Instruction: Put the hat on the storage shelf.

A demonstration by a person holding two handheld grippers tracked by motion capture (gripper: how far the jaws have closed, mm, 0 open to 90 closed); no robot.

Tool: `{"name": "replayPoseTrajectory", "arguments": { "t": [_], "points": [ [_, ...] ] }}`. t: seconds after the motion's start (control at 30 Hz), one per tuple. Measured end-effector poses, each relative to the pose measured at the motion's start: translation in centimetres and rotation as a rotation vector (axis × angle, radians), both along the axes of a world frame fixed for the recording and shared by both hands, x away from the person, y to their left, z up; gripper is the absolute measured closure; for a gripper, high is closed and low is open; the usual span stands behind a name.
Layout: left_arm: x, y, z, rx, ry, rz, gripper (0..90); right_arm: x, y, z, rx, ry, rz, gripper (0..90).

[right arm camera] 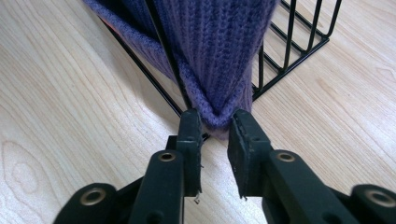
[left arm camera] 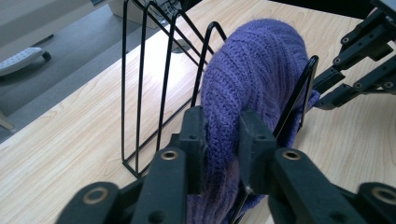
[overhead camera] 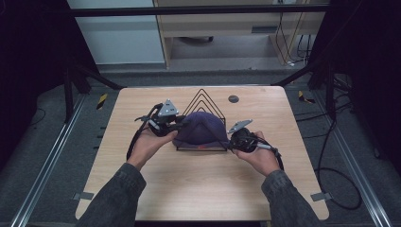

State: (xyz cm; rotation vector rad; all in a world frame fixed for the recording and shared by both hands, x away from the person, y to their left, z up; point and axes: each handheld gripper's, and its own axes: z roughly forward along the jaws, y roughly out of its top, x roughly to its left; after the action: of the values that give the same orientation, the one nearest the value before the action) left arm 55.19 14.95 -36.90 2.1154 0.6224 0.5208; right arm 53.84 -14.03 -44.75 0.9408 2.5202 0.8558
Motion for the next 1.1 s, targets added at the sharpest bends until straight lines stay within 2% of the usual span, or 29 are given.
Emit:
{"name": "replayPoseTrajectory", "arguments": {
  "t": [0.1,0.13,0.2,0.27,0.3,0.33,0.37,0.4,0.47,0.5,0.53,0.57,0.6,0.7,0.77,0.9,0.97,1.1],
  "points": [
    [-0.2,0.1,0.2,-0.005,-0.008,0.007,65.9,-0.2,-0.1,0.2,0.0,-0.006,-0.001,69.3],
    [-0.3,0.2,0.3,-0.009,-0.012,0.011,63.4,-0.5,-0.1,0.4,0.007,-0.01,-0.009,65.0],
    [-0.6,0.6,0.8,-0.045,-0.02,0.04,55.5,-0.7,-0.3,0.7,0.018,-0.016,-0.017,59.9],
    [-0.8,0.8,1.1,-0.054,-0.026,0.048,48.1,-0.9,-0.4,0.9,0.018,-0.021,-0.025,56.6],
    [-1.1,1.3,1.6,-0.067,-0.029,0.053,44.2,-1.3,-0.6,1.3,0.03,-0.041,-0.033,50.9],
    [-1.1,1.3,1.6,-0.067,-0.029,0.053,40.3,-1.3,-0.6,1.3,0.03,-0.041,-0.033,50.9],
    [-1.2,1.4,1.8,-0.069,-0.02,0.057,40.3,-1.5,-0.7,1.6,0.038,-0.047,-0.042,47.6],
    [-1.6,1.5,2.1,-0.054,-0.016,0.061,31.7,-1.9,-0.9,2.2,0.047,-0.067,-0.061,39.3],
    [-2.0,1.6,2.3,-0.045,-0.018,0.064,25.1,-2.2,-0.9,2.6,0.06,-0.082,-0.07,36.0],
    [-2.3,1.6,2.5,-0.04,-0.016,0.067,25.1,-2.5,-0.9,3.0,0.072,-0.098,-0.077,32.8],
    [-2.6,1.6,2.7,-0.035,-0.01,0.069,18.0,-3.1,-1.0,3.7,0.097,-0.131,-0.091,26.5],
    [-2.9,1.7,2.8,-0.03,-0.001,0.072,18.0,-3.1,-1.0,3.7,0.097,-0.131,-0.091,26.5],
    [-3.5,1.8,3.0,-0.019,0.008,0.079,13.8,-3.6,-0.9,4.4,0.117,-0.151,-0.099,22.2],
    [-4.2,2.1,3.1,-0.02,0.024,0.088,11.6,-4.2,-0.8,5.0,0.127,-0.168,-0.104,17.2],
    [-4.9,2.4,3.1,-0.009,0.046,0.1,9.7,-4.8,-0.6,5.5,0.149,-0.177,-0.113,13.8],
    [-6.2,3.2,2.8,-0.012,0.06,0.096,7.1,-6.0,-0.3,6.3,0.183,-0.217,-0.109,9.1],
    [-7.1,3.8,2.6,-0.013,0.057,0.091,6.2,-6.7,0.1,6.6,0.195,-0.232,-0.096,7.5],
    [-8.1,4.5,2.5,0.001,0.048,0.085,5.4,-7.3,0.5,6.7,0.2,-0.228,-0.069,6.2]
  ]
}}
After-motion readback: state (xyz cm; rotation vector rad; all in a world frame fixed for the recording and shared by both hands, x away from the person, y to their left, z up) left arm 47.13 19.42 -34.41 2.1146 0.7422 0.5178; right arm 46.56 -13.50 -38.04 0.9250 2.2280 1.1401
